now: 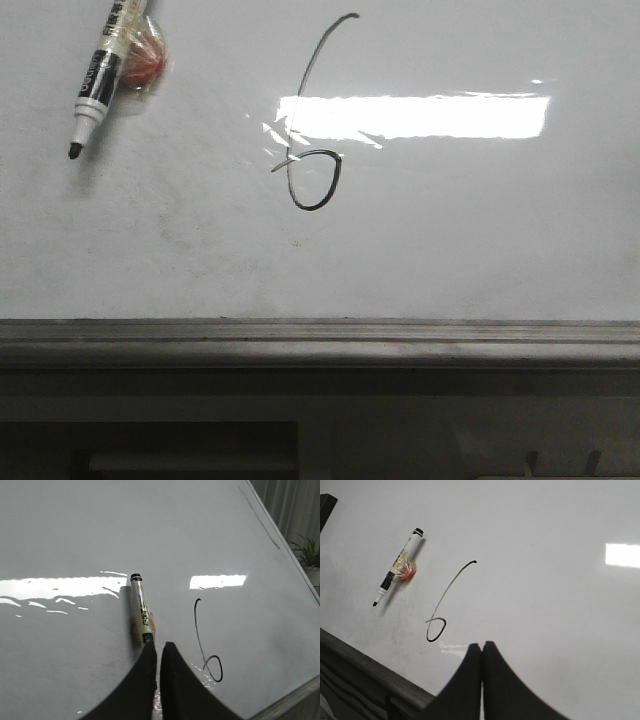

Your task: Write number 6 on whiteboard

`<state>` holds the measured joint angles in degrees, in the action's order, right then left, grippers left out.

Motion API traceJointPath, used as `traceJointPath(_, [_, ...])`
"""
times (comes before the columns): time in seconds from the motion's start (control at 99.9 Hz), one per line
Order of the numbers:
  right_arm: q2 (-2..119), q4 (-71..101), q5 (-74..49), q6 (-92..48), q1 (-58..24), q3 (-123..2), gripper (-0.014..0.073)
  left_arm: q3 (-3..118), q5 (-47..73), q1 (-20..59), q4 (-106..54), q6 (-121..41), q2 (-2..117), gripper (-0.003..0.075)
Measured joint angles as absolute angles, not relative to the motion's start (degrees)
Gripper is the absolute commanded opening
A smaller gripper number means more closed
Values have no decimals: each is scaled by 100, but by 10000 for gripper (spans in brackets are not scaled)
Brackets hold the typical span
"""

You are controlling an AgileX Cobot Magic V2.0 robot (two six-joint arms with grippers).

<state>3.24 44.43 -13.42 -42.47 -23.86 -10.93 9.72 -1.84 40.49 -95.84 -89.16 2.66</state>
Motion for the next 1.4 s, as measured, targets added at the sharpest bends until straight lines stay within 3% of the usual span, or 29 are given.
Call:
traceJointPath(1.041, [324, 4465, -1320, -4247, -2386, -1093, -65, 972, -238, 4049, -9521, -8920, 266, -20])
traceJointPath(1.161, [324, 4465, -1320, -4247, -2386, -1093, -65, 924, -274, 4049, -8407, -8221, 266, -20])
traceJointPath(1.401, [324, 4465, -1320, -4247, -2386, -1093, -65, 724, -374, 3924, -3645, -4088, 266, -20])
